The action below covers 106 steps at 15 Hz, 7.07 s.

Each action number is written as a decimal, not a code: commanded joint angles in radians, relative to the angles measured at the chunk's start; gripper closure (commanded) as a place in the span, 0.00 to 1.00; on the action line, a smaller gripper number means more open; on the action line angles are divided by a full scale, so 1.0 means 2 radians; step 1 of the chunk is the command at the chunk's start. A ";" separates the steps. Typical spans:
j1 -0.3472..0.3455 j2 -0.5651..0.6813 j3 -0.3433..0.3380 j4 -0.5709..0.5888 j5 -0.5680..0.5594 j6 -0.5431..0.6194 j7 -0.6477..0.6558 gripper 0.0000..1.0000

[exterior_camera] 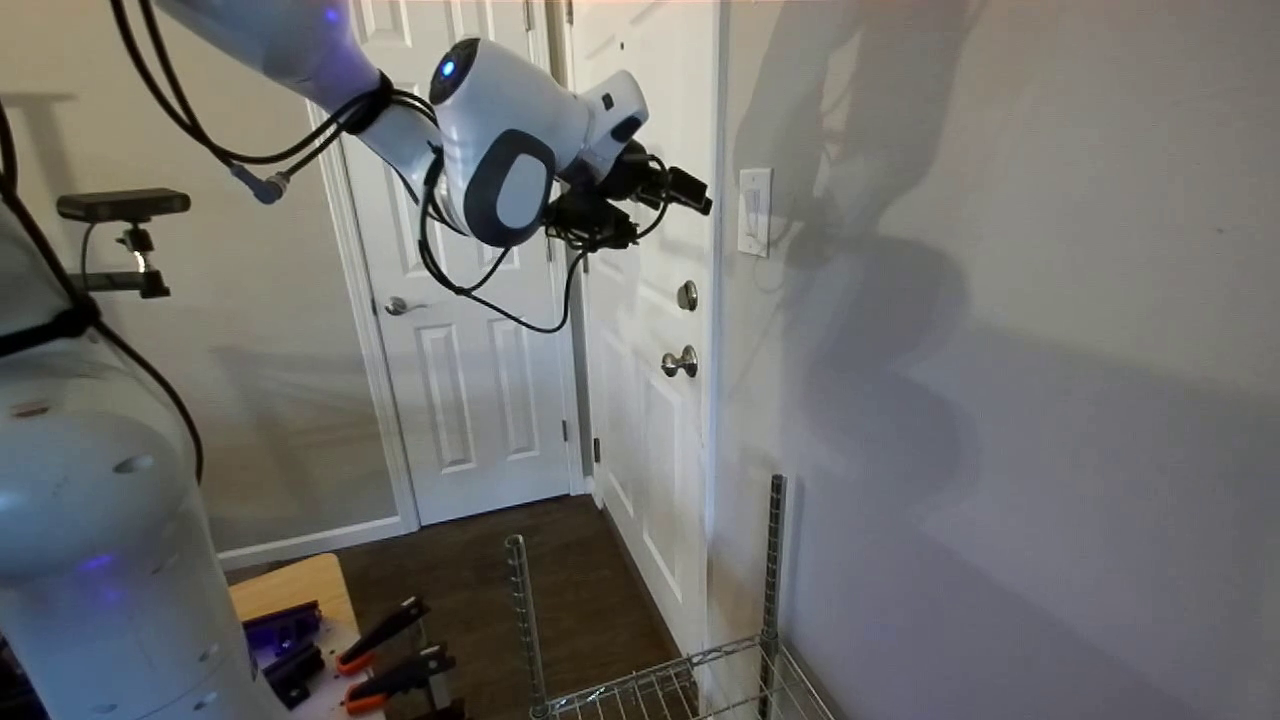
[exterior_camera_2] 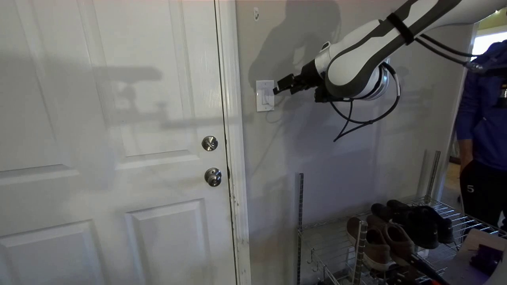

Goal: Switch the light on

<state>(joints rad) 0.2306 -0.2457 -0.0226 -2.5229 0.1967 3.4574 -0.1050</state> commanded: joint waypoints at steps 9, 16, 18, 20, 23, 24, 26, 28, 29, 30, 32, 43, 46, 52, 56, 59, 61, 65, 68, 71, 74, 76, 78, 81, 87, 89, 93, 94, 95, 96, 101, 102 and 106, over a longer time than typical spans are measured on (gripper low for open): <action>-0.029 0.000 0.022 -0.001 -0.028 -0.001 0.028 0.00; -0.138 0.049 0.133 0.027 0.085 0.000 -0.047 0.00; -0.217 0.072 0.214 0.039 0.158 0.000 -0.107 0.00; -0.288 0.076 0.289 0.045 0.241 0.000 -0.184 0.00; -0.358 0.050 0.377 0.053 0.334 0.000 -0.247 0.00; -0.379 0.042 0.408 0.050 0.356 0.000 -0.256 0.00; -0.424 0.032 0.478 0.045 0.395 0.000 -0.268 0.00; -0.491 0.000 0.562 0.033 0.435 0.000 -0.268 0.00; -0.522 -0.018 0.601 0.029 0.451 0.000 -0.260 0.00; -0.554 -0.037 0.642 0.028 0.465 0.000 -0.249 0.00; -0.618 -0.072 0.723 0.037 0.483 0.001 -0.232 0.00; -0.843 -0.320 0.920 0.169 0.499 -0.039 -0.068 0.00; -0.858 -0.359 0.924 0.187 0.512 -0.042 -0.058 0.00; -0.883 -0.361 0.941 0.209 0.547 0.000 -0.087 0.00; -0.876 -0.416 0.908 0.198 0.525 -0.015 -0.004 0.00; -0.886 -0.466 0.889 0.208 0.569 -0.038 0.009 0.00; -0.892 -0.500 0.875 0.216 0.602 -0.054 0.013 0.00; -0.901 -0.558 0.847 0.228 0.639 -0.059 0.026 0.00; -0.902 -0.584 0.830 0.224 0.655 -0.058 0.030 0.00; -0.905 -0.577 0.828 0.207 0.617 -0.039 0.069 0.00; -0.910 -0.603 0.813 0.218 0.666 -0.059 0.040 0.00; -0.913 -0.608 0.805 0.219 0.665 -0.060 0.038 0.00; -0.914 -0.614 0.799 0.220 0.663 -0.064 0.036 0.00; -0.914 -0.599 0.803 0.210 0.609 -0.056 0.071 0.00; -0.922 -0.604 0.797 0.204 0.570 -0.082 0.106 0.00; -0.927 -0.601 0.792 0.210 0.550 -0.086 0.121 0.00; -0.938 -0.611 0.779 0.231 0.519 -0.125 0.145 0.00; -0.940 -0.611 0.778 0.235 0.506 -0.138 0.160 0.00; -0.942 -0.611 0.777 0.236 0.487 -0.146 0.179 0.00; -0.945 -0.611 0.775 0.238 0.467 -0.155 0.201 0.00; -0.950 -0.611 0.754 0.241 0.365 -0.186 0.315 0.00; -0.949 -0.611 0.750 0.240 0.345 -0.193 0.336 0.00; -0.942 -0.611 0.740 0.234 0.285 -0.220 0.409 0.00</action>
<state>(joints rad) -1.6572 -1.4685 1.4904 -2.0429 0.8526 3.0641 0.6050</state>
